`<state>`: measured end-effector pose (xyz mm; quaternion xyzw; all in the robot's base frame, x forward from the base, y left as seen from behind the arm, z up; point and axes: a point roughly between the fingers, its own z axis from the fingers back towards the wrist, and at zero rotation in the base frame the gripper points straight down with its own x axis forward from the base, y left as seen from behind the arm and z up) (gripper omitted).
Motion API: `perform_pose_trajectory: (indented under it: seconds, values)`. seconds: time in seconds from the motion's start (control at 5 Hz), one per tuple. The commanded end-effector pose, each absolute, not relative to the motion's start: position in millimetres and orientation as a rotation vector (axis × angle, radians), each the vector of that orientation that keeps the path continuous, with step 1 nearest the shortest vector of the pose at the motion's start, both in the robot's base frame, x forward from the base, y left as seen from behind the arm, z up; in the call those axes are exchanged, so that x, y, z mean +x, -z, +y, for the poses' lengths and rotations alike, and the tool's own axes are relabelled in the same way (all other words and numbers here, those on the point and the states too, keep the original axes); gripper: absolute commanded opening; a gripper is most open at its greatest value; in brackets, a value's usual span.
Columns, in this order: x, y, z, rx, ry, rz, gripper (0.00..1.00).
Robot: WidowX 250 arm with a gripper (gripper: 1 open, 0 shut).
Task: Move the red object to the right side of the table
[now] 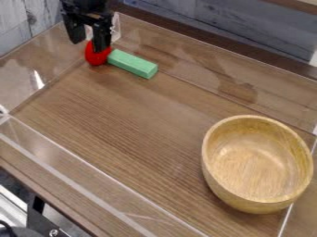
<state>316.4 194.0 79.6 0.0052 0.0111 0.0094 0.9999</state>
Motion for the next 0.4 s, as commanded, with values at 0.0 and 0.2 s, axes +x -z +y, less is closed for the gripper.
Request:
perform_pose_trajectory:
  seconds: [0.0, 0.2]
  values:
    - [325.9, -98.1, 208.0, 0.044, -0.032, -0.042, 1.0]
    - [329.2, -95.2, 212.6, 0.041, -0.036, -0.047, 1.0]
